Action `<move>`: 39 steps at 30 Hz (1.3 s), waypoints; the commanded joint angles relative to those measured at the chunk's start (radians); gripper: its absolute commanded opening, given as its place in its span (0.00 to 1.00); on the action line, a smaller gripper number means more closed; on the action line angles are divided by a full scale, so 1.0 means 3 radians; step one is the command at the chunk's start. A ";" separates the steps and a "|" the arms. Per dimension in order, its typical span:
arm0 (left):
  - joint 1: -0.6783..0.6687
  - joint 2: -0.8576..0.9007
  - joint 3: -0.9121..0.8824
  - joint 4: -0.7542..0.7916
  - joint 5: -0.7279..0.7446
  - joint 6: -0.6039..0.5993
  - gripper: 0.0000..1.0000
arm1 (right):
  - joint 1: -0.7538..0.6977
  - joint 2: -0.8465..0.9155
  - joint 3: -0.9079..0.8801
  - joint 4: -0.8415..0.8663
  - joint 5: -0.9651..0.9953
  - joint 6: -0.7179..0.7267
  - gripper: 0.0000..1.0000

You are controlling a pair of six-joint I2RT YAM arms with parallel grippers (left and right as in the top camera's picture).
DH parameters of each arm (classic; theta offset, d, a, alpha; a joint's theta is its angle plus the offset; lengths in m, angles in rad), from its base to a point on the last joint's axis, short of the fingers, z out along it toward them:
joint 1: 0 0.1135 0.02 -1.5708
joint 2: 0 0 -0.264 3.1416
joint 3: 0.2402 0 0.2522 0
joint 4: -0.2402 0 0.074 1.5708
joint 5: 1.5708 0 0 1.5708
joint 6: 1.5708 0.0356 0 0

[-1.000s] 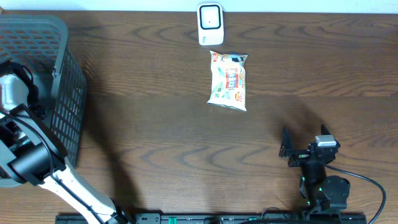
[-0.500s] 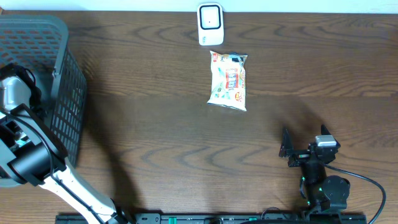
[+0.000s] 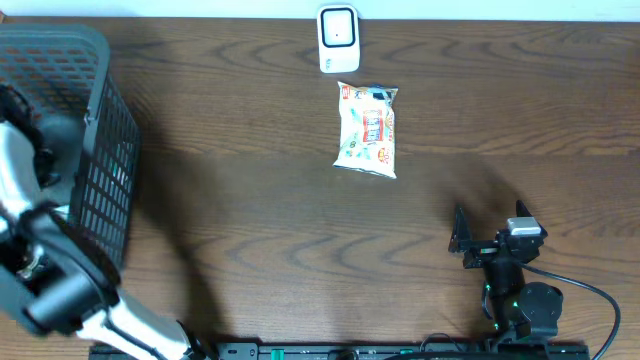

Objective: Scan the item barcode
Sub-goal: 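Lower the left gripper toward the green wet-wipe pack in the basket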

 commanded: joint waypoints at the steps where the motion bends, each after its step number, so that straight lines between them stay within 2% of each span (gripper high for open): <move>1: 0.0014 -0.0456 -0.0003 0.0001 0.0259 0.0006 0.07 | 0.0027 -0.0018 -0.0003 -0.0014 0.0001 -0.0027 0.99; 6: 0.0014 -0.0913 -0.0003 0.0014 0.0394 0.0006 0.07 | 0.0027 -0.0018 -0.0003 -0.0014 0.0003 -0.0027 0.99; 10: 0.0014 -0.1040 -0.0004 0.0009 0.0394 0.0008 0.08 | 0.0027 -0.0018 -0.0003 -0.0014 0.0003 -0.0027 0.99; 11: 0.0014 -0.1039 -0.0008 -0.0004 0.0394 0.0008 0.17 | 0.0027 -0.0018 -0.0003 -0.0014 0.0003 -0.0027 0.99; 14: 0.0014 -0.1001 -0.0071 -0.0010 0.0393 0.0006 0.53 | 0.0027 -0.0018 -0.0003 -0.0014 0.0003 -0.0027 0.99; 17: 0.0014 -0.0916 -0.0160 -0.0010 0.0392 0.0006 0.71 | 0.0027 -0.0018 -0.0003 -0.0014 0.0003 -0.0027 0.99; 19: 0.0015 -0.0830 -0.0211 -0.0009 0.0381 0.0003 0.77 | 0.0027 -0.0018 -0.0003 -0.0014 0.0003 -0.0027 0.99; 26: 0.0018 -0.0352 -0.0278 0.0017 0.0244 -0.0165 0.84 | 0.0027 -0.0018 -0.0003 -0.0014 0.0003 -0.0027 0.99; 30: 0.0018 -0.0041 -0.0278 0.0048 0.0169 -0.0361 0.84 | 0.0027 -0.0018 -0.0003 -0.0014 0.0003 -0.0027 0.99; 39: 0.0041 0.0548 -0.0278 0.0308 0.0104 -0.0370 0.84 | 0.0027 -0.0018 -0.0003 -0.0014 0.0003 -0.0027 0.99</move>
